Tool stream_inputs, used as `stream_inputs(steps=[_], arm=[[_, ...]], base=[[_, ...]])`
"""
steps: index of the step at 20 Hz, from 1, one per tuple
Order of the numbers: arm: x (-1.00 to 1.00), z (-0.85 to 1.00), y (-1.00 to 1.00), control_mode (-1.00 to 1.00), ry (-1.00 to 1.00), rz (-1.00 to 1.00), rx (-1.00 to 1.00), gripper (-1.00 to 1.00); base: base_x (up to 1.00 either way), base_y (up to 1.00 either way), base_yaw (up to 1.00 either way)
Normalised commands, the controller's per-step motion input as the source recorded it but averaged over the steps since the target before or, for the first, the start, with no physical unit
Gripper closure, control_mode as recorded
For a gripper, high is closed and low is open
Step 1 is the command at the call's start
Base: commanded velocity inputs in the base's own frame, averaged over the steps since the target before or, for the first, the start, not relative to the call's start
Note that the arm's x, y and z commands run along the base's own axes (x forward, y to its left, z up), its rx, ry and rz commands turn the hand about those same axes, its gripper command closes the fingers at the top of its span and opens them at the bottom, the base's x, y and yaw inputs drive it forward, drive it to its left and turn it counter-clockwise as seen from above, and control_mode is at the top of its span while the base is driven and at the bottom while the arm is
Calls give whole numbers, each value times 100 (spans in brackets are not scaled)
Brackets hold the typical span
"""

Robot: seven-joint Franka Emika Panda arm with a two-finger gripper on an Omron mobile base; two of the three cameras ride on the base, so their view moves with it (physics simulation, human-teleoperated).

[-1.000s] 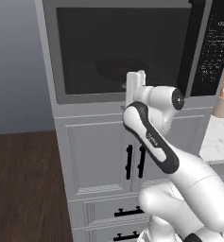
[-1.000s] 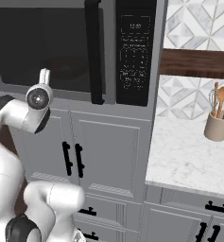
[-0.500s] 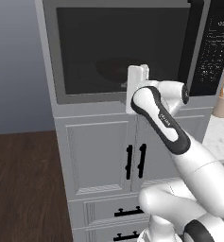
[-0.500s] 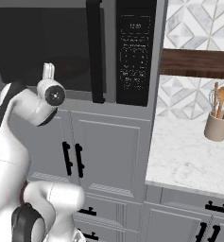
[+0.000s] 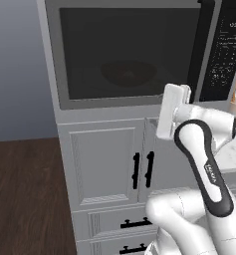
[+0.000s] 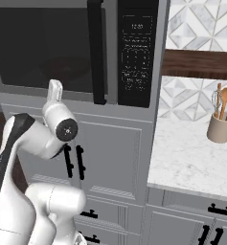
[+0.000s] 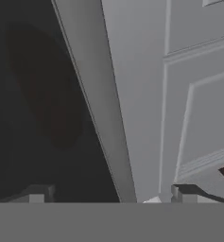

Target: Pick the garlic from the sink and place it in the bowl. Then pick the bowl and place it in the microwave. Then close the microwave door and press the start button.

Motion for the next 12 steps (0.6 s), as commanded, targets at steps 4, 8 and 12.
stream_inputs(steps=[4, 8, 12], arm=[[-84, 26, -100, -100, 3, 0, 8, -100], [-30, 24, -100, -100, 11, 0, 4, -100], [0, 4, -100, -100, 4, 0, 3, -100]], base=[[0, 0, 0], [0, 0, 0], [0, 0, 0]])
